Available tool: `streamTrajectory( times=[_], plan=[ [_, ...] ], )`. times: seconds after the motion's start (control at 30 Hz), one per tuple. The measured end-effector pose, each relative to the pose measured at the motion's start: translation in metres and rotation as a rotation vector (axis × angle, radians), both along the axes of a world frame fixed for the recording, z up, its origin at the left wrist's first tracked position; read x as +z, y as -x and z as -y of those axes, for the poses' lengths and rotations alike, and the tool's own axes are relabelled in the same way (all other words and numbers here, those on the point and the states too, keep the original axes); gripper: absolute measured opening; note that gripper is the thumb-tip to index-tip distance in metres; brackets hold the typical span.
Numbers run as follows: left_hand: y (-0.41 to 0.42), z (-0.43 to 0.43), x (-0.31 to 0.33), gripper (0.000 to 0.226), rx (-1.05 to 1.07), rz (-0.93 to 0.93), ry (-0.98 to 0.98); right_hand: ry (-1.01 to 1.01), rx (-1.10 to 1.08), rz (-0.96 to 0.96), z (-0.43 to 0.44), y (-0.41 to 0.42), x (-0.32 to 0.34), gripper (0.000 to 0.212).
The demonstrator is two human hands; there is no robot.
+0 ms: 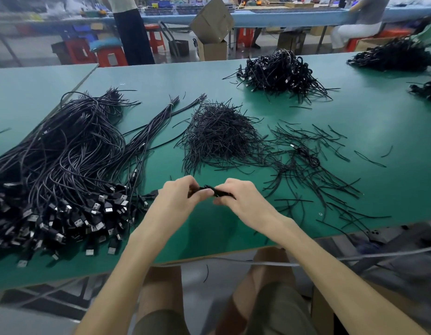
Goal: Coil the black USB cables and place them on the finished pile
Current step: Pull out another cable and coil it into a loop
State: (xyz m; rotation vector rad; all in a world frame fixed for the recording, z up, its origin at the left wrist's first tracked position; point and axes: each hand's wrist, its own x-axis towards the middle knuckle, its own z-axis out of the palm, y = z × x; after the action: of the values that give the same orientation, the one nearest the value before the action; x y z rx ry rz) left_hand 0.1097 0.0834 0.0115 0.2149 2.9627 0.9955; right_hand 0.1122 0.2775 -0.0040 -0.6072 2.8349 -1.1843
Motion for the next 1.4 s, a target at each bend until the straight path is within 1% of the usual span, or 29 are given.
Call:
streamTrajectory(
  times=[0.07,0.17,0.23,0.3,0.37,0.43,0.5,0.53,0.6,0.67,0.73,0.77,0.8,0.87,0.97,1.07,1.1,1.13,1.2,1.23,1.27,1.33,1.4],
  plan=[
    [0.002,0.003,-0.003,0.033,-0.072,0.013,0.104,-0.148,0.030,-0.075,0.001,-0.001,0.001,0.016],
    [0.006,-0.001,-0.007,0.036,-0.239,0.051,0.185,-0.340,0.069,-0.206,0.003,-0.002,0.001,0.017],
    [0.008,-0.006,-0.009,0.044,-0.290,0.094,0.219,-0.393,0.085,-0.239,0.003,-0.002,0.001,0.017],
    [0.009,-0.009,-0.012,0.046,-0.306,0.115,0.179,-0.398,0.063,-0.254,0.003,0.000,-0.001,0.018],
    [0.010,-0.009,-0.016,0.042,-0.326,0.085,0.123,-0.419,0.036,-0.304,0.003,0.001,-0.004,0.017],
    [0.011,-0.010,-0.021,0.037,-0.304,0.021,0.108,-0.433,0.016,-0.382,0.003,0.003,-0.007,0.023],
    [0.013,-0.010,-0.028,0.037,-0.202,-0.028,0.100,-0.466,-0.040,-0.430,0.000,0.009,-0.007,0.045],
    [0.014,-0.009,-0.031,0.038,-0.129,-0.039,0.068,-0.487,-0.098,-0.438,-0.004,0.014,-0.006,0.056],
    [0.019,-0.006,-0.036,0.042,0.021,-0.028,-0.065,-0.450,-0.248,-0.400,-0.016,0.022,-0.006,0.064],
    [0.024,-0.008,-0.038,0.042,0.131,0.012,-0.243,-0.383,-0.372,-0.325,-0.029,0.029,-0.009,0.060],
    [0.028,-0.017,-0.038,0.041,0.205,0.072,-0.440,-0.349,-0.458,-0.263,-0.038,0.034,-0.016,0.048],
    [0.027,-0.022,-0.038,0.041,0.227,0.093,-0.509,-0.332,-0.485,-0.234,-0.040,0.036,-0.020,0.041],
    [0.026,-0.027,-0.039,0.040,0.240,0.093,-0.537,-0.317,-0.503,-0.211,-0.040,0.038,-0.023,0.034],
    [0.024,-0.031,-0.040,0.041,0.255,0.069,-0.526,-0.303,-0.525,-0.184,-0.039,0.044,-0.026,0.023],
    [0.023,-0.031,-0.043,0.042,0.254,0.073,-0.553,-0.294,-0.558,-0.153,-0.039,0.048,-0.027,0.017],
    [0.023,-0.030,-0.043,0.041,0.254,0.112,-0.613,-0.399,-0.553,-0.138,-0.041,0.048,-0.028,0.013],
    [0.022,-0.029,-0.043,0.041,0.261,0.119,-0.631,-0.373,-0.561,-0.140,-0.040,0.047,-0.028,0.009],
    [0.023,-0.029,-0.042,0.041,0.270,0.123,-0.645,-0.290,-0.576,-0.137,-0.040,0.045,-0.025,0.005],
    [0.025,-0.028,-0.039,0.040,0.288,0.122,-0.666,0.035,-0.641,-0.062,-0.036,0.040,-0.012,0.010],
    [0.026,-0.028,-0.038,0.040,0.296,0.122,-0.673,0.207,-0.662,-0.023,-0.034,0.037,-0.006,0.011],
    [0.026,-0.028,-0.037,0.040,0.303,0.119,-0.676,0.337,-0.669,0.001,-0.031,0.032,-0.001,0.011],
    [0.026,-0.028,-0.038,0.039,0.316,0.110,-0.663,0.491,-0.642,0.015,-0.017,0.016,0.005,0.012],
    [0.027,-0.031,-0.040,0.038,0.324,0.108,-0.637,0.594,-0.588,-0.032,0.003,-0.003,0.005,0.014]
  ],
)
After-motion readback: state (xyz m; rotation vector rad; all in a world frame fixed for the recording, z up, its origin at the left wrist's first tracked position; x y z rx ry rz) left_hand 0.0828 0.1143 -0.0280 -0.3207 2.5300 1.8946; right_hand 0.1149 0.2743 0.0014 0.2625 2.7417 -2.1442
